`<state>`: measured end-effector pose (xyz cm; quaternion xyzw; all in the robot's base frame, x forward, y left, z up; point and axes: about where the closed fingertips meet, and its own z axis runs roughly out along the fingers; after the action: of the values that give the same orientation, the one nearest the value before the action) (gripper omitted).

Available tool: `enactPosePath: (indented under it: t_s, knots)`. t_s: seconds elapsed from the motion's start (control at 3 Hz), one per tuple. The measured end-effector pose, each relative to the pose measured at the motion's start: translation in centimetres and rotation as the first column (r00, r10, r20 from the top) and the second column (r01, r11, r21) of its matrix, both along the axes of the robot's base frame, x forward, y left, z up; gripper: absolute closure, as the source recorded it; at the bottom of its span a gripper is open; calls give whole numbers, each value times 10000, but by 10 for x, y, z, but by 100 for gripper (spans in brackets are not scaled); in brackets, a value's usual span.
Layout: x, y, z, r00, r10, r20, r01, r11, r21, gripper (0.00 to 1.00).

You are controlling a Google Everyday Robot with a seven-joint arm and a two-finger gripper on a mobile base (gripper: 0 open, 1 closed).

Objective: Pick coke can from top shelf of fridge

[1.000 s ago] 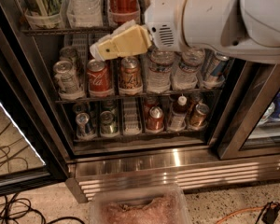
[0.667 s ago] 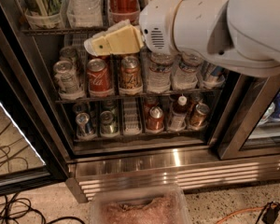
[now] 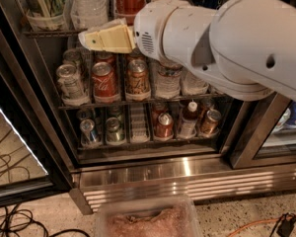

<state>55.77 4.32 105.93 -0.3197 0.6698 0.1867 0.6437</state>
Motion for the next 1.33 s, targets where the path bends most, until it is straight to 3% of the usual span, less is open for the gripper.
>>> enactPosePath:
  t_s: [0.33, 0.67, 1.33]
  knots:
    - [5, -1, -2, 9981, -599, 168, 598, 9982, 77, 0]
    - [6, -5, -10, 9896, -1395, 357, 1398, 9902, -64, 9]
    - [12, -11, -12, 9754, -2083, 720, 2096, 9777, -109, 12]
